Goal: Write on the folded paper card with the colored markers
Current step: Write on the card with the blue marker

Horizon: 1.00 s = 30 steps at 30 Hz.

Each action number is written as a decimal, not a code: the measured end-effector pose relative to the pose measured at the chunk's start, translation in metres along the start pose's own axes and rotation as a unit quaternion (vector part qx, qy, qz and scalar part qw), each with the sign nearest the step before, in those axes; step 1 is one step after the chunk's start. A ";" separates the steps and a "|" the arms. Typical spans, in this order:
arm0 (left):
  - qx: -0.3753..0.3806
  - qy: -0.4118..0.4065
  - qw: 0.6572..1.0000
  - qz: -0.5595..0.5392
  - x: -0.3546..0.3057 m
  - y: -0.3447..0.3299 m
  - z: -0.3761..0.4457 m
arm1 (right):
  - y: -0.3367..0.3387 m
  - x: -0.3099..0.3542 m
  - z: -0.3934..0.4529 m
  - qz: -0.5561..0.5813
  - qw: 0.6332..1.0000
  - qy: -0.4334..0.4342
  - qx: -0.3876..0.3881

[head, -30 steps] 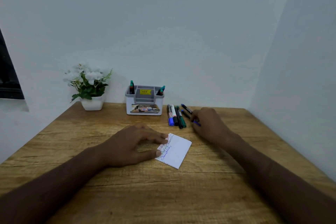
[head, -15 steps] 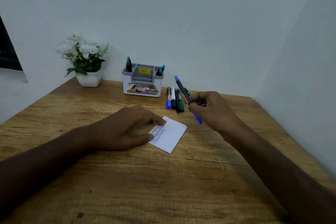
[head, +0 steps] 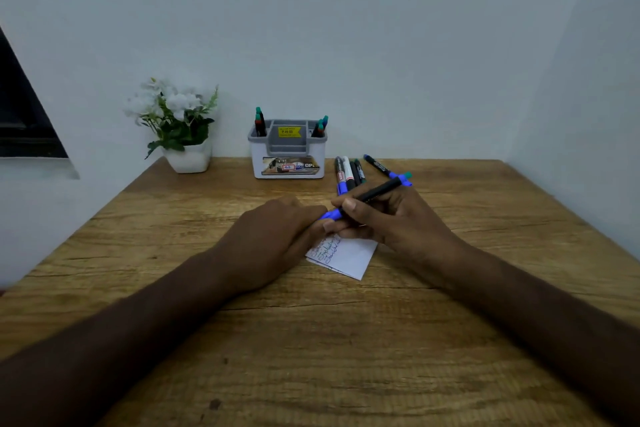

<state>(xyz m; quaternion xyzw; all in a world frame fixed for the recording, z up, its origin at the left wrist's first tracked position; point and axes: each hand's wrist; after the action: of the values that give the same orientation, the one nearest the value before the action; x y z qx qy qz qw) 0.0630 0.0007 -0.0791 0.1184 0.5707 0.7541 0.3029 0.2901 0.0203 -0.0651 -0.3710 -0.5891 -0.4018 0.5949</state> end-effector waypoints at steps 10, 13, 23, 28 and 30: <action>0.022 0.029 0.999 -0.010 0.005 0.006 -0.003 | 0.001 0.006 0.007 0.129 0.992 -0.012 0.013; 0.024 0.015 0.999 -0.029 0.008 0.008 -0.002 | 0.018 0.008 0.013 0.087 0.995 0.008 -0.045; -0.018 -0.023 0.995 -0.093 0.011 0.002 0.000 | 0.018 0.006 0.021 0.014 0.999 -0.016 -0.033; 0.016 -0.004 0.998 -0.065 0.017 -0.003 -0.001 | 0.020 0.004 0.005 -0.166 0.986 0.015 -0.029; 0.018 -0.008 0.998 -0.058 0.018 -0.003 -0.001 | 0.021 0.004 0.005 -0.212 0.976 0.026 -0.037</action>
<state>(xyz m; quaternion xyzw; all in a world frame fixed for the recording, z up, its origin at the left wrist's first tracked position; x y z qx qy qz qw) 0.0497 0.0112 -0.0850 0.0967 0.5873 0.7240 0.3487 0.3072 0.0331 -0.0606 -0.2489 -0.6229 -0.5499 0.4976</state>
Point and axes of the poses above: each hand's wrist, its own z-axis towards the middle knuckle, its own y-axis out of the back of the hand, x = y × z, and after that the axes turned 7 degrees about -y, right-handed
